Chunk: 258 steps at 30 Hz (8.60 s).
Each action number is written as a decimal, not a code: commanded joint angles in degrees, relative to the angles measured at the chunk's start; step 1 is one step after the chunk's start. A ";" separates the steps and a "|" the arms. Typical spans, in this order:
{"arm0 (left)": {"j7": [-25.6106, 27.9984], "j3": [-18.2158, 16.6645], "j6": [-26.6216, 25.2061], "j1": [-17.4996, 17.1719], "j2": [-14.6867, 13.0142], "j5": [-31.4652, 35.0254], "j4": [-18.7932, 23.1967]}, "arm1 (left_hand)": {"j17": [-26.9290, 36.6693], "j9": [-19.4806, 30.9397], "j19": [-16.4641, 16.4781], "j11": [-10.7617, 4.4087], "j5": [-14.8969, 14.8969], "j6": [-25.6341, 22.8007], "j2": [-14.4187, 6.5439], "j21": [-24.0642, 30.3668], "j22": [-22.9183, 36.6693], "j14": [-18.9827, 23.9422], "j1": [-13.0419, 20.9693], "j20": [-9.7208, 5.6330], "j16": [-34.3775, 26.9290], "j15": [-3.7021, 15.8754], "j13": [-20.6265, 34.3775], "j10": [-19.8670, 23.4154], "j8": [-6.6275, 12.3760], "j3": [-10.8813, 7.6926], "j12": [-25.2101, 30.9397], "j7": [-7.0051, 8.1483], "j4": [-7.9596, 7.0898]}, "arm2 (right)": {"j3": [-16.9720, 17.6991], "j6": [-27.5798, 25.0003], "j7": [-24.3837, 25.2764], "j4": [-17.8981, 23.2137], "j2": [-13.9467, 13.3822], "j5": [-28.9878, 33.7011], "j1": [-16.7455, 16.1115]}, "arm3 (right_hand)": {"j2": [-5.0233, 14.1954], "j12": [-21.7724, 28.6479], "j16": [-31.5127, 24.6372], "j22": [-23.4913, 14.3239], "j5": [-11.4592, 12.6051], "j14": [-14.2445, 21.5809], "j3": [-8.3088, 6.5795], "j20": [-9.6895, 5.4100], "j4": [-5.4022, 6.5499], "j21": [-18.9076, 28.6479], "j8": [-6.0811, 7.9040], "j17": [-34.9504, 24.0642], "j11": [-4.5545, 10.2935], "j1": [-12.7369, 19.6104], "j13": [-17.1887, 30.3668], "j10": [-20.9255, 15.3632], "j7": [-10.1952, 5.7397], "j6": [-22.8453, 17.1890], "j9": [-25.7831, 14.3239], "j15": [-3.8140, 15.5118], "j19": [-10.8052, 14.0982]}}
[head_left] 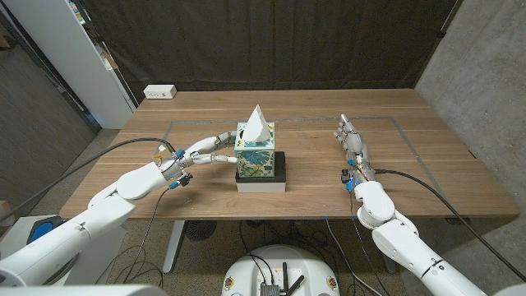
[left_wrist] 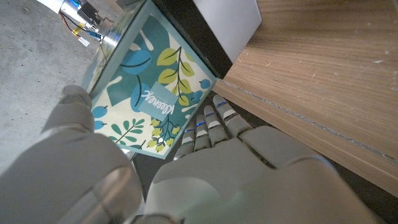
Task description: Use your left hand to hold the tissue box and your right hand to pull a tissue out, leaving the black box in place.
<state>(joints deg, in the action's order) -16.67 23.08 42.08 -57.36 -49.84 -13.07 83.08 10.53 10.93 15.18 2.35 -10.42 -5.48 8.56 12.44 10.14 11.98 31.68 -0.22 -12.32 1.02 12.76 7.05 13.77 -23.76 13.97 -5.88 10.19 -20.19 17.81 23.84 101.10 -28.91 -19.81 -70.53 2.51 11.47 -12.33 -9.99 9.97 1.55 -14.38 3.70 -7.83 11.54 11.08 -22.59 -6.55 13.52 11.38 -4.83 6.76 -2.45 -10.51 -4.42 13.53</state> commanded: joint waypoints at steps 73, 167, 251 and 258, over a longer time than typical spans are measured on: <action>12.46 -15.00 -14.57 -15.77 -4.92 -2.49 24.42 | 0.11 0.38 9.99 -1.68 -0.86 -13.47 -5.09 1.15 0.43 12.29 7.65 -0.68 -0.94 2.04 -0.35 12.74 1.58 -1.22 1.80 -0.41 -1.19 | 2.64 -1.11 -7.43 -0.03 -4.10 -4.99 2.92 | 0.14 0.34 -0.48 -0.16 0.15 0.43 0.11 -0.07 -0.28 0.03 0.18 0.27 0.01 0.18 0.10 -0.82 0.35 -0.18 -0.12 -0.13 0.58; 12.17 -10.08 -13.34 -11.27 -1.57 -1.82 21.21 | 0.12 0.48 11.55 -2.76 -0.90 -16.70 -6.04 1.00 0.54 14.74 7.95 -1.05 -0.63 2.94 -0.25 15.57 0.97 -0.08 1.51 0.32 -0.94 | 12.50 -3.71 -1.63 22.90 -7.09 2.03 -19.08 | 0.45 0.38 -0.80 -0.18 0.15 1.36 0.25 -0.31 -0.12 0.08 0.42 0.52 -0.25 -0.15 0.14 -1.87 0.98 -2.34 -0.26 0.00 1.24; 11.89 -8.43 -10.78 -10.22 0.25 -1.63 19.61 | 0.15 0.61 11.62 -2.98 -1.54 -17.81 -8.29 0.69 0.65 15.20 9.31 -0.89 -0.10 2.66 0.04 16.42 -0.08 -0.02 0.89 0.21 -0.66 | 22.58 -22.81 -0.78 40.08 -7.16 35.37 -20.49 | 1.03 0.71 -1.43 -0.16 0.37 3.70 -0.54 -0.83 -0.93 0.47 0.79 0.80 0.68 1.48 0.15 -3.94 0.59 -4.06 -0.26 0.66 3.49; 11.86 -8.35 -11.33 -10.39 0.16 -1.79 19.88 | 0.16 0.62 11.59 -2.93 -1.55 -17.90 -8.33 0.66 0.65 15.27 9.33 -0.92 -0.09 2.76 0.07 16.42 -0.14 0.05 0.83 0.22 -0.68 | 21.61 -29.14 -0.93 42.54 -8.12 45.09 -20.98 | 1.04 0.98 -1.77 -0.17 0.37 4.68 -0.68 -1.03 -1.01 0.59 1.07 0.84 1.15 1.83 0.18 -4.88 0.40 -5.04 -0.26 1.14 4.09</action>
<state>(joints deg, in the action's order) -4.64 14.67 31.44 -67.54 -49.51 -14.54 102.59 10.56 11.32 26.30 -0.32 -11.48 -22.86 2.31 13.30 10.53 26.72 38.87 -1.21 -12.07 2.56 12.66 23.54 13.72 -23.49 14.80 -5.45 9.51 3.21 -4.66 22.66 141.08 -35.78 12.35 -91.71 3.63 11.92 -13.67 -9.99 9.97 5.24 -14.86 2.77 -8.78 11.63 11.59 -21.80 -5.51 15.42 11.38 -8.93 7.03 -6.64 -10.51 -3.40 16.94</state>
